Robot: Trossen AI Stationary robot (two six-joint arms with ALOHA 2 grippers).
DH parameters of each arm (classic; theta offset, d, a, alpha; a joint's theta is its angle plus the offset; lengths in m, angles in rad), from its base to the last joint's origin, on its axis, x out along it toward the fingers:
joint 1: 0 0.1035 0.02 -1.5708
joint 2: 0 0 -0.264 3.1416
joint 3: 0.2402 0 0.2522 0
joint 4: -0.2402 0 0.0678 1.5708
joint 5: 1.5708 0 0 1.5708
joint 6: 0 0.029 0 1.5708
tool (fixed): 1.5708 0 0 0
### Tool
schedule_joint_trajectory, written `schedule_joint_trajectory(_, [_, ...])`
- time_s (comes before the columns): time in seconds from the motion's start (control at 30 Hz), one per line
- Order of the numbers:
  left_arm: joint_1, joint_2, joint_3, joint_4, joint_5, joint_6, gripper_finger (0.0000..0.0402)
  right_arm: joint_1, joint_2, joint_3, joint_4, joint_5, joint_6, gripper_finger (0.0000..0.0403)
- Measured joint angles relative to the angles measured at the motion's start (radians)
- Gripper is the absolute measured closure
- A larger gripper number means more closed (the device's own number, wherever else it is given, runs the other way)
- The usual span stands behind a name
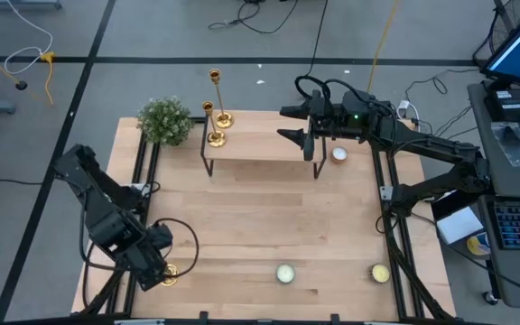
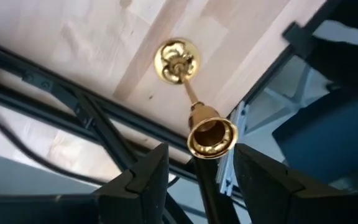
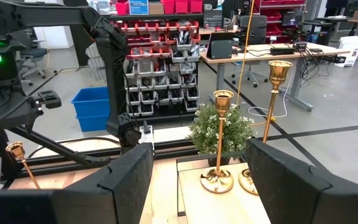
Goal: Pick & Place candle stick holders
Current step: Put the gold candle holder on the shelf
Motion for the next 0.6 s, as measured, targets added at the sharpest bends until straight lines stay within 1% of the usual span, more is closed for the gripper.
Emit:
schedule_joint_trajectory(0.07, [-0.002, 0.013, 0.0, -0.009, 0.014, 0.0, 0.022, 0.0, 0.0, 0.0, 0.0, 0.0, 0.0, 0.0154])
schedule_joint_trajectory(0.6, [-0.01, 0.017, 0.0, -0.02, 0.012, -0.05, 0.022, 0.0, 0.0, 0.0, 0.0, -0.001, 0.015, 0.0154])
